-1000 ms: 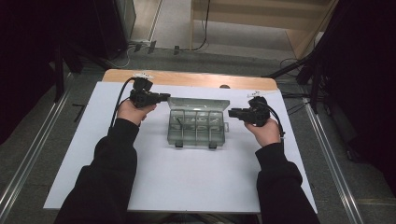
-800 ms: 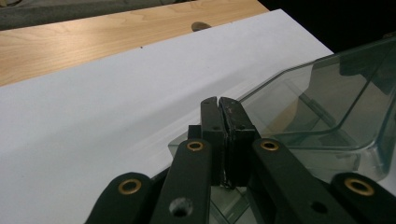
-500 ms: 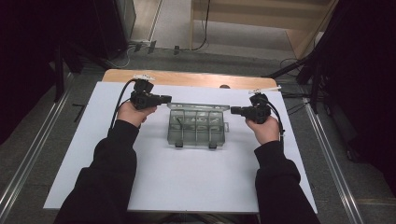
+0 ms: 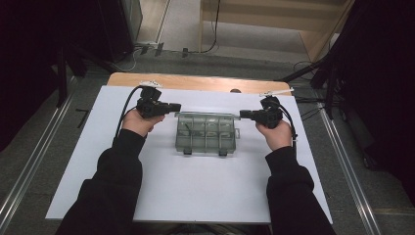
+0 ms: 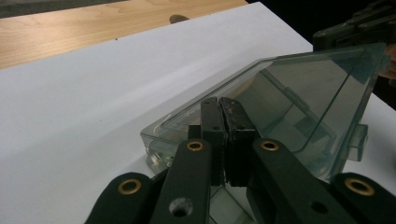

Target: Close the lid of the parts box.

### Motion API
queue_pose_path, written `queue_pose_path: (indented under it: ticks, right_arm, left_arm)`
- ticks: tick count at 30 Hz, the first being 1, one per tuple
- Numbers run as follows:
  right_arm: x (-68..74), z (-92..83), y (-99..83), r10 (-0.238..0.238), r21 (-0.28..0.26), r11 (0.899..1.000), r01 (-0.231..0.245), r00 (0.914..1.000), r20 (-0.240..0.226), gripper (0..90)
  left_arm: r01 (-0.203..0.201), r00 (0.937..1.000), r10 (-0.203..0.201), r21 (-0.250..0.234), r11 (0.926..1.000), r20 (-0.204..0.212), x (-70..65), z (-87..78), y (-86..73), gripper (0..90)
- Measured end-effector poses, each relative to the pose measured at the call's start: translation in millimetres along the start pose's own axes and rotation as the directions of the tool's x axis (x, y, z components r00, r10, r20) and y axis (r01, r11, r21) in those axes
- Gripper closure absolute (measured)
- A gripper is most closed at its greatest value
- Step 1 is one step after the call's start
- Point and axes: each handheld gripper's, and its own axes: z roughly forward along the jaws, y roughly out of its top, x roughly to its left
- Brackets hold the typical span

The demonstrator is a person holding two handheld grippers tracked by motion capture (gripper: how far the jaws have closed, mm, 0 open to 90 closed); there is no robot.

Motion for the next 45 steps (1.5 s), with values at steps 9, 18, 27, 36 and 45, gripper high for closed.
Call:
queue_pose_path:
  ticks: [9, 18, 27, 36, 45]
  right_arm:
    - [6.4, 3.1, 1.4, -0.019, 0.010, 1.000, 0.020, 0.9998, -0.009, 90.0]
    - [11.7, 3.1, 0.8, -0.025, 0.023, 0.999, 0.026, 0.9996, -0.014, 90.0]
    - [18.8, 2.5, -2.4, -0.041, 0.038, 0.998, 0.042, 0.9987, -0.029, 90.0]
    - [26.2, 2.5, -9.8, -0.056, 0.057, 0.997, 0.058, 0.9976, -0.042, 90.0]
    - [30.9, 2.1, -15.1, -0.062, 0.068, 0.996, 0.065, 0.9968, -0.050, 90.0]
  left_arm:
    - [-0.022, 0.9997, 0.022, 0.015, 0.9997, 0.010, -5.7, -0.5, -3.5, 89.1]
    - [-0.027, 0.9996, 0.027, 0.033, 0.9991, 0.010, -8.6, 1.3, -11.5, 89.1]
    - [-0.034, 0.9993, 0.033, 0.048, 0.9983, 0.017, -11.1, 1.9, -18.7, 89.0]
    - [-0.040, 0.9991, 0.040, 0.051, 0.9979, 0.015, -13.4, 0.7, -23.6, 89.0]
    - [-0.047, 0.9988, 0.046, 0.066, 0.9967, 0.018, -14.6, 3.3, -28.9, 89.0]
